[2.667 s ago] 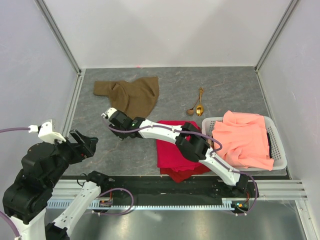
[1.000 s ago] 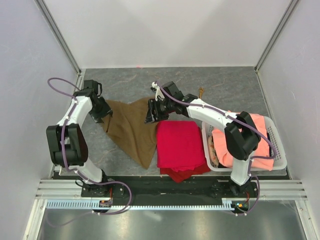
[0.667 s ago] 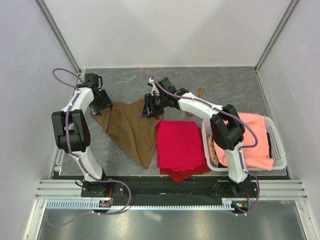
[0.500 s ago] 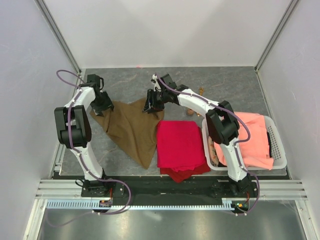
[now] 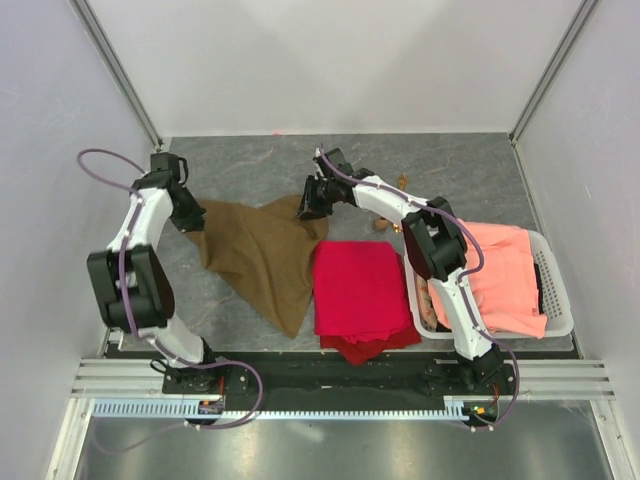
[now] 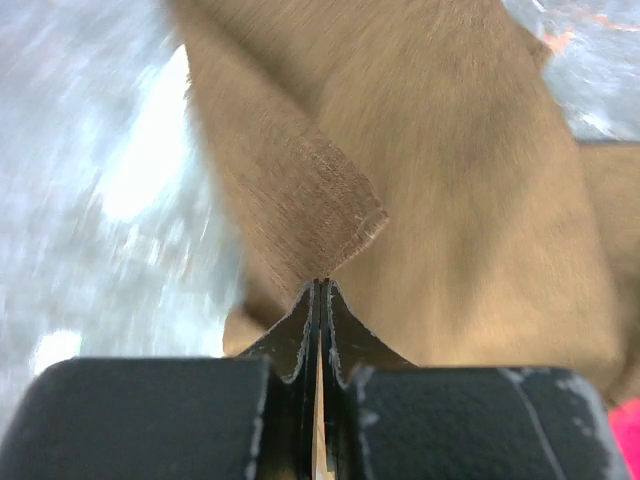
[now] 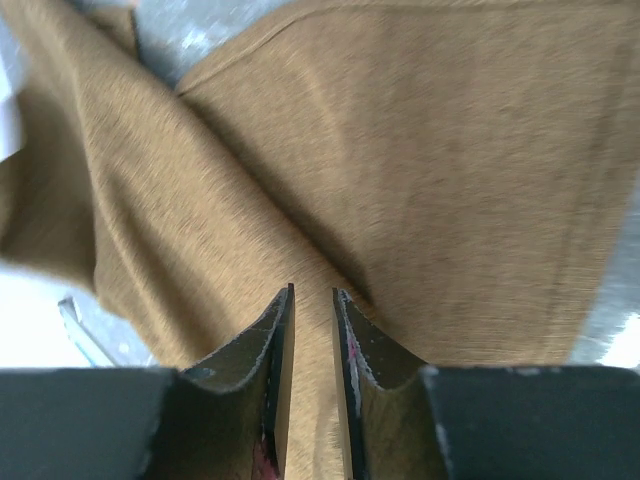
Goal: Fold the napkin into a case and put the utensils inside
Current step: Flatten out the crumpled napkin at the corner of the board.
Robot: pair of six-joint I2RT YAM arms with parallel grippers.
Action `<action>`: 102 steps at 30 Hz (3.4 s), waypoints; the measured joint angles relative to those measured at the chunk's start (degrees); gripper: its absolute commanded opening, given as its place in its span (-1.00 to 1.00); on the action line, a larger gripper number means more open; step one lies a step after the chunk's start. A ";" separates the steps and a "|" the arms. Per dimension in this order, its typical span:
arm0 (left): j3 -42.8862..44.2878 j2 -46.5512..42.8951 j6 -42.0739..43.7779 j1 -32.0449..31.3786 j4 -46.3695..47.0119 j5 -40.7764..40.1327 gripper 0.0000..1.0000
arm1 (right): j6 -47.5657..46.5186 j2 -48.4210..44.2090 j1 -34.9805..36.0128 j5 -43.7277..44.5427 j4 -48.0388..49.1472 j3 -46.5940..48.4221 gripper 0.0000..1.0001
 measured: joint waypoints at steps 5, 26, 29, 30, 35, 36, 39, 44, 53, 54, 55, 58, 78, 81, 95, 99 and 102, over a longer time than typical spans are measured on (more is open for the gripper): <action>-8.28 -19.37 -8.74 4.96 -3.52 -4.09 -0.96 | -0.50 0.02 -0.81 3.91 0.00 0.13 -0.46; -10.71 -16.96 -17.90 11.06 -6.01 5.81 -0.10 | -3.96 1.38 -0.37 8.81 -0.31 6.45 -0.58; -7.96 -5.97 -16.94 8.15 -2.23 11.76 -0.19 | -4.00 3.04 0.66 9.18 -0.02 10.08 -0.70; -7.34 -2.75 -16.76 7.48 -1.38 13.27 -0.21 | -3.98 3.80 1.20 9.42 -0.02 11.41 -0.77; -7.10 4.55 -16.85 6.99 -0.81 15.50 -0.37 | -3.72 7.89 3.96 10.03 0.15 15.80 -0.93; -7.08 4.85 -16.98 7.13 -1.09 15.43 -0.39 | -3.74 8.66 4.33 10.14 0.15 16.39 -0.97; -7.06 5.44 -17.53 7.37 -3.04 14.73 -0.42 | -3.69 11.02 5.68 11.39 0.24 17.25 -1.00; -9.81 5.62 -19.19 8.39 -6.91 13.16 -0.42 | -3.43 12.74 6.47 15.45 -0.11 17.18 -1.00; -18.47 1.86 -21.14 11.43 -9.97 11.96 -0.42 | -2.54 12.74 5.18 27.02 0.90 17.16 -1.00; -19.17 1.55 -21.14 11.80 -9.90 11.98 -0.43 | -2.21 12.81 4.70 27.43 0.92 17.20 -1.00; -19.96 1.22 -21.11 12.15 -9.84 11.96 -0.43 | -1.97 13.00 4.00 27.54 0.94 17.46 -1.00; -21.55 0.02 -20.98 12.72 -10.03 11.98 -0.43 | -1.84 14.75 1.66 26.67 1.22 20.06 -1.00; 11.54 5.84 -13.07 2.95 0.33 17.03 -0.90 | -5.18 6.56 2.75 18.75 -6.97 20.20 -0.28; 18.62 14.51 -12.41 2.51 0.70 17.49 -0.95 | -6.29 2.99 2.67 15.34 -8.41 19.17 -0.67; 29.31 30.42 -11.67 -3.69 0.68 15.15 -0.96 | -12.59 -4.31 7.89 4.72 -11.15 1.53 -1.00; 29.31 32.61 -11.96 -3.39 0.66 12.52 -0.96 | -12.94 -4.61 9.77 3.54 -11.17 -2.51 -1.00; 29.94 33.14 -13.00 -2.64 0.63 12.22 -0.96 | -12.94 -4.90 10.58 3.15 -10.97 -4.48 -1.00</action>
